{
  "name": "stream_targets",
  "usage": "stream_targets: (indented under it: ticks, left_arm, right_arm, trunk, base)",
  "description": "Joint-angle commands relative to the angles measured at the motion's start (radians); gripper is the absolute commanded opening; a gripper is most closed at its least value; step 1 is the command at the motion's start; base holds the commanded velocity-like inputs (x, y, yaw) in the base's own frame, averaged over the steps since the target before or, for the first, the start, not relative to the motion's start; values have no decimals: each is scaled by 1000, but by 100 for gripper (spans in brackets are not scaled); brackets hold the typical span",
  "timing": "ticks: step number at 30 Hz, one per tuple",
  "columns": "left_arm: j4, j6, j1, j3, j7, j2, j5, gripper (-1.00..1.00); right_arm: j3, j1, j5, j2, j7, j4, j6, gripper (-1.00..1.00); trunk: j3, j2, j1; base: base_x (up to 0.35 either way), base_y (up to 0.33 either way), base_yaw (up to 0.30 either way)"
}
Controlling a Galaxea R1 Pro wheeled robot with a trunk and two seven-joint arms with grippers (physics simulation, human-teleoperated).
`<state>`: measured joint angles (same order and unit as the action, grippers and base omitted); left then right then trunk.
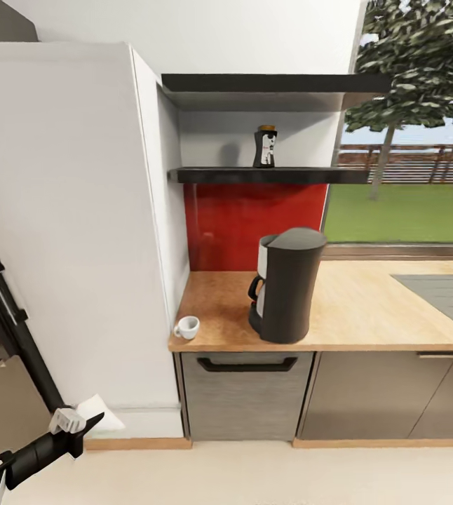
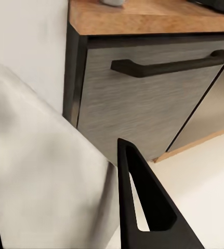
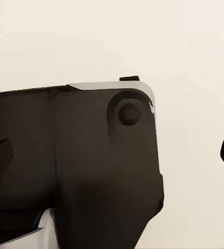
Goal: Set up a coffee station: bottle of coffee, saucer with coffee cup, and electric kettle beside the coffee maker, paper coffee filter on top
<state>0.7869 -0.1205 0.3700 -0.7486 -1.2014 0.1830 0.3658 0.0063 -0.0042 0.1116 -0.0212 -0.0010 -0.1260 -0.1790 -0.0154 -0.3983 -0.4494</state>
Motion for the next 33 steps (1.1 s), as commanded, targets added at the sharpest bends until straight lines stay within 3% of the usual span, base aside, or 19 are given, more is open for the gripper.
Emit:
stream_targets:
  ticks: [1,8,33]
  left_arm:
    - [0,-12,1,-4,-3,0,9,-100]
    - [0,-13,1,-4,-3,0,9,-100]
    - [0,-14,1,-3,-3,0,10,-100]
  right_arm:
    - [1,0,10,0,0,0,-4,100]
    - [1,0,10,0,-2,-2,-4,100]
    - [0,0,11,0,-1,-3,-4,100]
  trunk:
    - [-2,-2,-1]
    - [-2,-2,-1]
    - [-2,-2,-1]
  base:
    - [0,307,-268]
    - [0,181,-147]
    - [0,3,-2]
